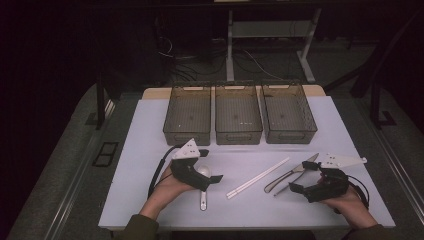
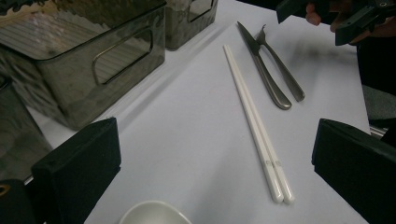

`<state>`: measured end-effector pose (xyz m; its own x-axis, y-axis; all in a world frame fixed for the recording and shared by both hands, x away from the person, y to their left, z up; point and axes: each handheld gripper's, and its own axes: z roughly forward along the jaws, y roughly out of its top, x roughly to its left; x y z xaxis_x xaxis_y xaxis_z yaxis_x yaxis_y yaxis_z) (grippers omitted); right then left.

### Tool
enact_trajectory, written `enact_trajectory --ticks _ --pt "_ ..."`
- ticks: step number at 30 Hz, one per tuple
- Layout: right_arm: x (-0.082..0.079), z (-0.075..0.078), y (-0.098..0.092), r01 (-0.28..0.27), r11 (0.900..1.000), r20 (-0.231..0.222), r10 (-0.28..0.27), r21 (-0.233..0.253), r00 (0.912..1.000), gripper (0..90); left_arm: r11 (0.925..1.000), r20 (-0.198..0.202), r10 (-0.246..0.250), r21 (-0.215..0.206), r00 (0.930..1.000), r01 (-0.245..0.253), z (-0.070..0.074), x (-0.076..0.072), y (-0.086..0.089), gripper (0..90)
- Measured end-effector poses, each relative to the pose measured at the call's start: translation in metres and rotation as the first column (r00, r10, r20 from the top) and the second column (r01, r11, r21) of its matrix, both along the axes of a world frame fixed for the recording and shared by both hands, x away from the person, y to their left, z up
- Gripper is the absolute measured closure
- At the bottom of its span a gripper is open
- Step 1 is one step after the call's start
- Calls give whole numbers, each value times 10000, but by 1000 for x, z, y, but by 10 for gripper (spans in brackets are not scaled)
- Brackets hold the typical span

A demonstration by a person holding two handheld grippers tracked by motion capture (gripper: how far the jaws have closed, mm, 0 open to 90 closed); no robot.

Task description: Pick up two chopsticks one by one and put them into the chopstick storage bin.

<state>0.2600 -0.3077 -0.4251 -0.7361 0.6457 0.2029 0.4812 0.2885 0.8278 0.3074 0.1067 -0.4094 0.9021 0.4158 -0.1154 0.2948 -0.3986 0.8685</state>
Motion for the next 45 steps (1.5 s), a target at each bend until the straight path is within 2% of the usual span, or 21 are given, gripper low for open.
enact_trajectory --ticks 9,12,16,17,21,22,26,30,41,45 --pt "0 0 0 47 10000 -33 -47 11 10000 16 10000 48 -46 85 10000 45 1 2 -12 52" --pt "0 0 0 76 10000 -45 -76 -8 10000 16 9999 68 3 110 10000 -4 2 2 -18 120" --pt "0 0 0 73 10000 -46 -73 -15 10000 16 9995 162 -166 272 9997 161 1 2 -25 166" --pt "0 0 0 68 10000 -55 -68 -20 10000 16 9994 144 -220 287 9997 216 1 2 -27 238" --pt "0 0 0 79 10000 -26 -80 -40 10000 16 9982 84 -393 447 9992 389 -2 1 -33 320" --pt "0 0 0 79 10000 -26 -80 -40 10000 16 9974 13 -462 548 9989 461 -3 1 -34 320" --pt "0 0 0 67 10000 3 -67 -61 10000 16 9965 -103 -524 640 9986 529 -6 -2 -37 420" --pt "0 0 1 78 9999 -27 -78 -102 10000 16 9941 -208 -557 925 9982 574 -8 -3 -38 498" --pt "0 0 1 98 9999 -15 -98 -107 10000 16 9846 -826 -906 1425 9925 1017 -20 -10 -43 660" --pt "0 0 1 102 9999 -10 -102 -109 9999 16 9820 -1027 -1023 1484 9894 1170 -23 -12 -45 695"
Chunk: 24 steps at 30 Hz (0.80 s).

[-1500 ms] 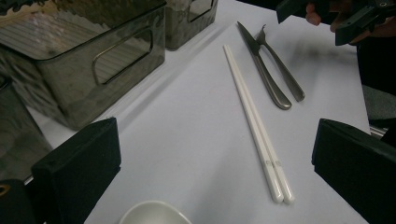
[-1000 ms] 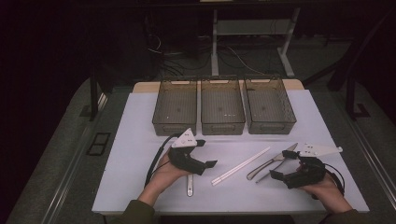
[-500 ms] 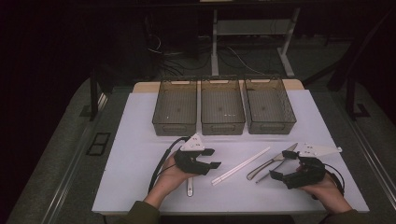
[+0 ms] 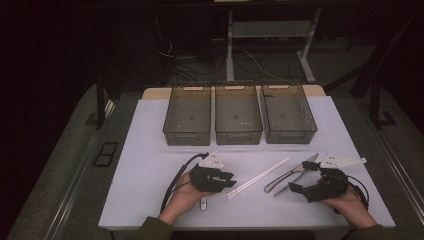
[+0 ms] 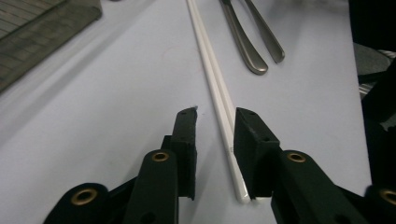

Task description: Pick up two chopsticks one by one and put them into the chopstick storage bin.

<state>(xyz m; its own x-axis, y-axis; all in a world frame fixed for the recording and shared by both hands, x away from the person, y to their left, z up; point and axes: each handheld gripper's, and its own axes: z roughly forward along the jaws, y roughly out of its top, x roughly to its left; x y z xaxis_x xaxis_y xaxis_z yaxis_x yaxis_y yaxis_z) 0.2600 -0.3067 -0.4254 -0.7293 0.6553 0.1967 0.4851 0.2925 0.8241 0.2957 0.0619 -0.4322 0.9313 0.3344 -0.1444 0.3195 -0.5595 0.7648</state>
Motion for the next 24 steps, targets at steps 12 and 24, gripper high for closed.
enact_trajectory --ticks 12,24 --pt "0 0 0 -11 10000 19 11 -5 10000 16 9973 -245 -355 629 9991 369 -10 -4 -10 741" --pt "0 0 1 -40 10000 15 40 -24 10000 16 9956 -453 -391 831 9982 428 -12 -5 -12 775"
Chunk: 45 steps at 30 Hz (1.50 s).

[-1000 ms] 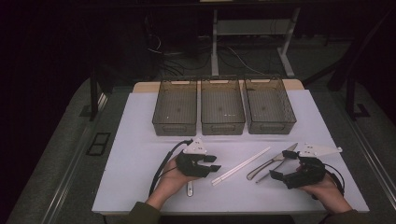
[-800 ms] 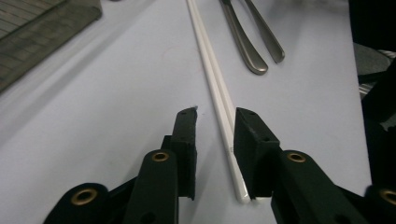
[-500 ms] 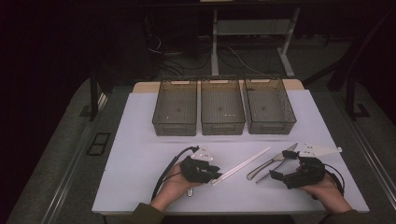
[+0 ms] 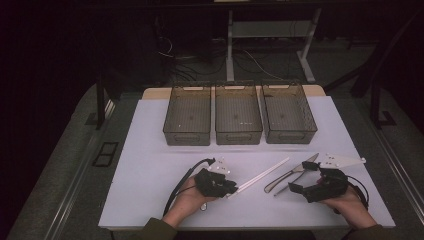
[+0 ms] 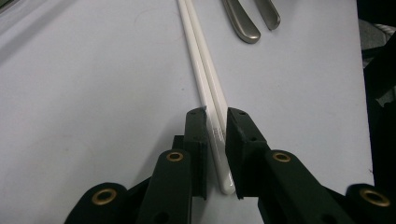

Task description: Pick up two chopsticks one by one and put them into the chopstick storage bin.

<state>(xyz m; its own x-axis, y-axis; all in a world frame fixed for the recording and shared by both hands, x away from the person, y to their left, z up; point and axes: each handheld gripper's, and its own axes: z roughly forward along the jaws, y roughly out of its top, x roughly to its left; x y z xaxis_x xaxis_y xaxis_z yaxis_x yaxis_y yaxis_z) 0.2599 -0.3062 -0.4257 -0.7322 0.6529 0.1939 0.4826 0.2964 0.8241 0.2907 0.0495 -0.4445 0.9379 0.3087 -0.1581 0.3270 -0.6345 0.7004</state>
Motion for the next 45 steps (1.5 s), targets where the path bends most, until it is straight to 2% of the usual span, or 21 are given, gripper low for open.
enact_trajectory --ticks 4,6,7,10,14,19,22,26,29,31,35,38,41,45 --pt "0 0 0 12 10000 -1 -12 2 10000 16 9998 84 163 70 9998 -164 -1 -1 -2 777" --pt "0 0 0 14 10000 2 -14 1 10000 16 9992 263 -5 389 9997 -6 -1 0 -1 778" --pt "0 0 0 4 10000 11 -4 4 10000 16 9995 212 208 240 9996 -213 -2 0 -2 778" --pt "0 0 0 6 10000 9 -6 -6 10000 16 9992 307 278 281 9991 -287 -2 0 -2 783" --pt "0 0 0 7 10000 -2 -7 -1 10000 16 9981 647 325 501 9974 -358 0 3 1 798" --pt "0 0 0 -1 10000 12 1 -9 10000 16 9975 638 315 615 9975 -354 -1 3 1 801" --pt "0 0 0 2 10000 1 -2 -12 10000 16 9977 563 379 548 9977 -410 -1 4 0 794" --pt "0 0 1 7 10000 -8 -7 -28 10000 16 9977 629 563 350 9964 -586 4 7 -1 725" --pt "1 0 1 -7 10000 26 8 -52 10000 16 9975 551 704 49 9960 -707 7 12 -7 716" --pt "0 0 2 -7 10000 25 7 -54 10000 16 9970 484 764 -127 9959 -758 8 17 -17 716" --pt "1 -1 1 -14 10000 8 14 -45 10000 16 9963 388 832 -227 9958 -824 8 22 -28 719" --pt "1 -1 1 -12 10000 14 12 -46 10000 16 9970 316 762 -168 9966 -757 6 25 -38 732" --pt "1 -1 1 -22 10000 30 22 -45 10000 16 9973 449 720 140 9964 -727 1 25 -43 752" --pt "0 -1 1 -31 10000 20 31 -47 10000 16 9971 403 682 316 9969 -695 -2 24 -45 773"
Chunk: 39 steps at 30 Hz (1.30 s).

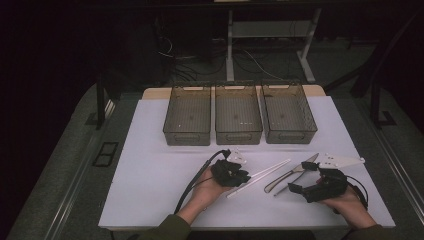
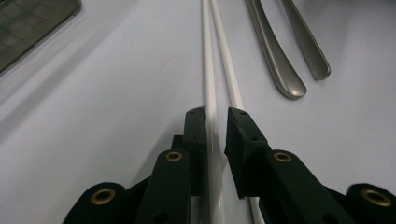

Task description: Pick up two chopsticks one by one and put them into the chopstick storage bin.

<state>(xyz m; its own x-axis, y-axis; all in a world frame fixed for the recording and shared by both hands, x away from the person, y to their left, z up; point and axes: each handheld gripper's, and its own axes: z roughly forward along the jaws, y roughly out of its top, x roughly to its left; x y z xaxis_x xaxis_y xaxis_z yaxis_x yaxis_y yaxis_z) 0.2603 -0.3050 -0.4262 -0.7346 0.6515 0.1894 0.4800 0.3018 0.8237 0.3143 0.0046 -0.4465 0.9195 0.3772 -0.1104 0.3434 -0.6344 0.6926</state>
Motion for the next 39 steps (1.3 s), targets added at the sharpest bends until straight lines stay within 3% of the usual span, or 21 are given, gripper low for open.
enact_trajectory --ticks 4,9,11,25,28,39 --pt "0 0 0 12 10000 -12 -12 -3 10000 16 9997 332 20 237 9994 -28 -1 -3 -3 808" --pt "0 0 0 8 10000 -8 -8 -5 10000 16 9995 169 275 117 9995 -277 -2 -3 -4 829" --pt "0 0 0 11 10000 -14 -11 0 10000 16 9993 122 280 262 9995 -283 -1 -2 -4 832" --pt "-1 0 0 -15 10000 11 15 3 10000 16 9980 370 438 449 9984 -454 3 -5 -4 838" --pt "-1 0 0 -9 10000 15 9 11 10000 16 9983 490 394 421 9980 -415 6 -5 -2 838" --pt "-2 -5 1 185 9998 187 -186 36 9997 52 9986 365 523 -106 9980 -519 17 -7 4 838"
